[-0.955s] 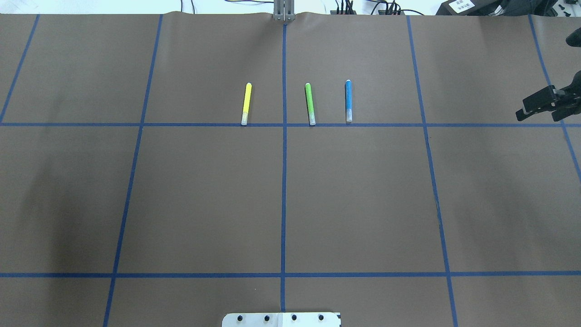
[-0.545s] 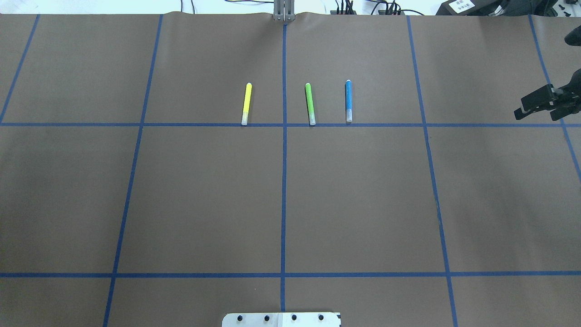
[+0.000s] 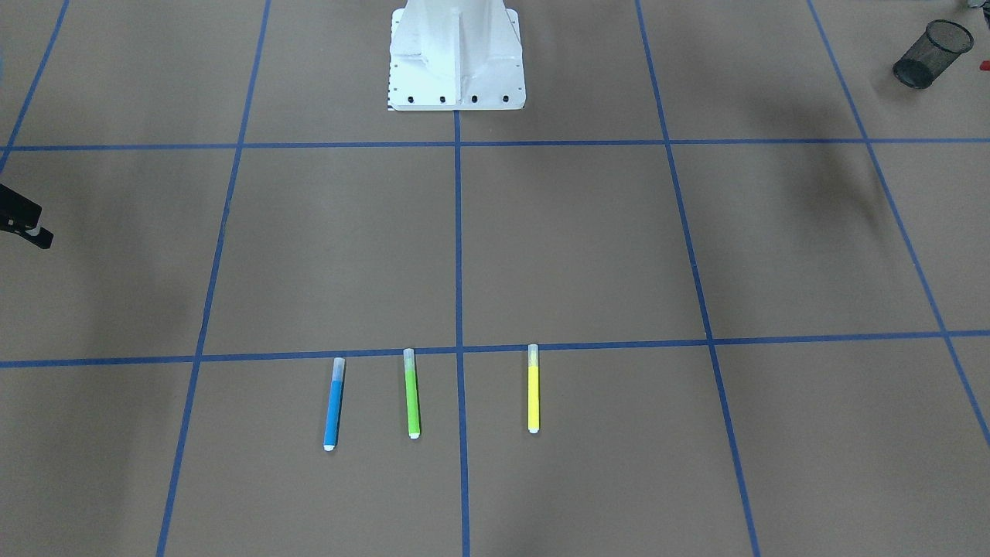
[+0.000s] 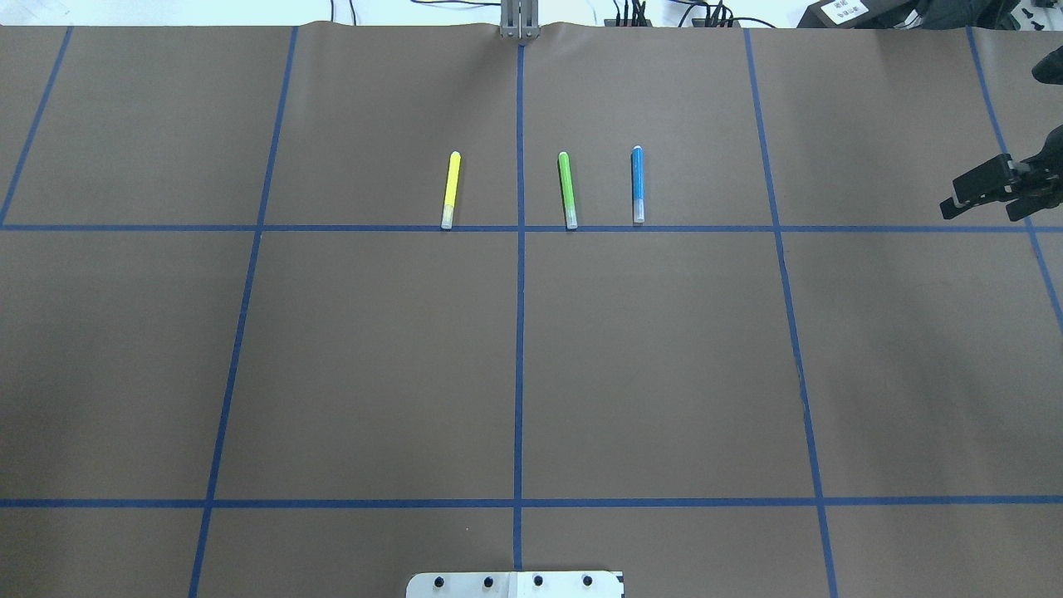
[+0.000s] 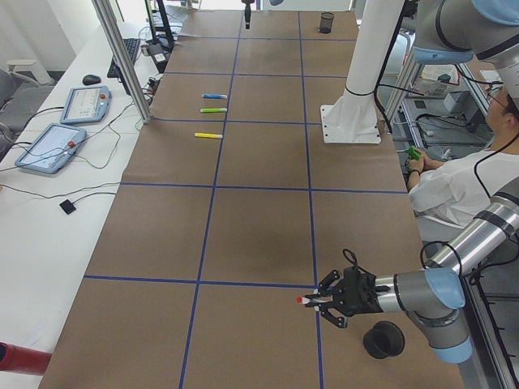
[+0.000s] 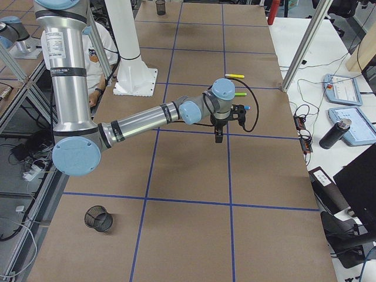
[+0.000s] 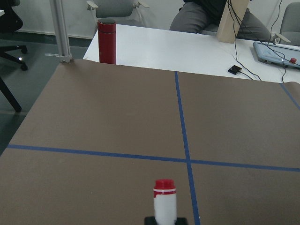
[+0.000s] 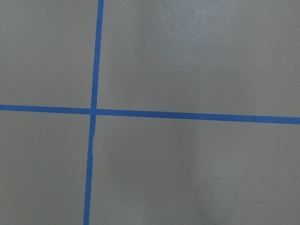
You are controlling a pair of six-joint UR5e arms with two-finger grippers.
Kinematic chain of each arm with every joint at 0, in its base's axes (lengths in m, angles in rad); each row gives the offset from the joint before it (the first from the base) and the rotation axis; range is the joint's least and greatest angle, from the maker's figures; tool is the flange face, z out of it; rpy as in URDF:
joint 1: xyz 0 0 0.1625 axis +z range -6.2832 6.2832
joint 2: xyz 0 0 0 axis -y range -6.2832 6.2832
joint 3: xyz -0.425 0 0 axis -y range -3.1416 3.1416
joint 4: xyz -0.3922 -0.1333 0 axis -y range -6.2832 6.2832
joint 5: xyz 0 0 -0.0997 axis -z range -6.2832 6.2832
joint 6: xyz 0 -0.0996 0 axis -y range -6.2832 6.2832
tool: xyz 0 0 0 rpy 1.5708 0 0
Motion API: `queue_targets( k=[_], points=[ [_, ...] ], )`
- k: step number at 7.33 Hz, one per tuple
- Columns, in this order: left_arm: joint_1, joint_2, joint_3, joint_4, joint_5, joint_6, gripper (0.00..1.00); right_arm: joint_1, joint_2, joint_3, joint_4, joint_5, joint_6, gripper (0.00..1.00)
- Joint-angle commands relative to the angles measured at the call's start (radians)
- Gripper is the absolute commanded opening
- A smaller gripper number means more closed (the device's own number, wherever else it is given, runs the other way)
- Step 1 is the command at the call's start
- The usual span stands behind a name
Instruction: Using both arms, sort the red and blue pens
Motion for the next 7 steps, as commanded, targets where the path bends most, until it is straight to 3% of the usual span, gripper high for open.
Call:
queue_targets(
  k=[1,4,7],
  points=[
    [-0.06,0.034,0.146,-0.127,-0.005,0.092,0.0,-0.002,0.0,0.0,0.0,0.0,0.0,1.0],
    [-0.17,0.086,0.197,-0.164,-0.011,0.235,0.0,-0.002,0.0,0.0,0.0,0.0,0.0,1.0],
    [-0.195,0.082,0.243,-0.19,-0.011,0.26,0.0,-0.005,0.0,0.0,0.0,0.0,0.0,1.0]
  ],
)
